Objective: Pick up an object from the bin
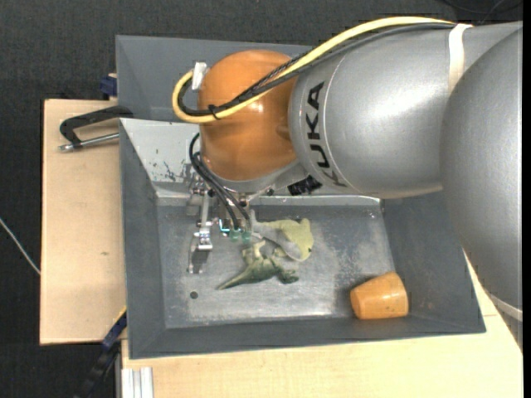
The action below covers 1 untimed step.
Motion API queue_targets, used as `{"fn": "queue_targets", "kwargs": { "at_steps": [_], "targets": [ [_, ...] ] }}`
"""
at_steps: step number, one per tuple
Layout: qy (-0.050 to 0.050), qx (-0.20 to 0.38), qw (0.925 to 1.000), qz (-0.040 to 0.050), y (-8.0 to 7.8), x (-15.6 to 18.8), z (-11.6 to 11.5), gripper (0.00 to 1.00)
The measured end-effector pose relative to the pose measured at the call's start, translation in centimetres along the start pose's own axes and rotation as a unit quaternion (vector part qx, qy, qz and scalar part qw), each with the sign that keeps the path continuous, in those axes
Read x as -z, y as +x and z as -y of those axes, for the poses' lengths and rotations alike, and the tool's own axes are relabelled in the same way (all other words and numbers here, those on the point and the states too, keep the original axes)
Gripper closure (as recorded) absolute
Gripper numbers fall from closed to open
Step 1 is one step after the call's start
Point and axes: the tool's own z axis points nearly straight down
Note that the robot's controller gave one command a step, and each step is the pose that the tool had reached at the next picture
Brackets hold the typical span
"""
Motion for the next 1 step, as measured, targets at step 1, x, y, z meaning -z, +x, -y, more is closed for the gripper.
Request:
{"fn": "queue_targets", "kwargs": {
  "at_steps": [1],
  "targets": [
    [0.003, 0.025, 0.9997, 0.0003, -1.43, -7.88, 7.51, 0.00]
  ]
}}
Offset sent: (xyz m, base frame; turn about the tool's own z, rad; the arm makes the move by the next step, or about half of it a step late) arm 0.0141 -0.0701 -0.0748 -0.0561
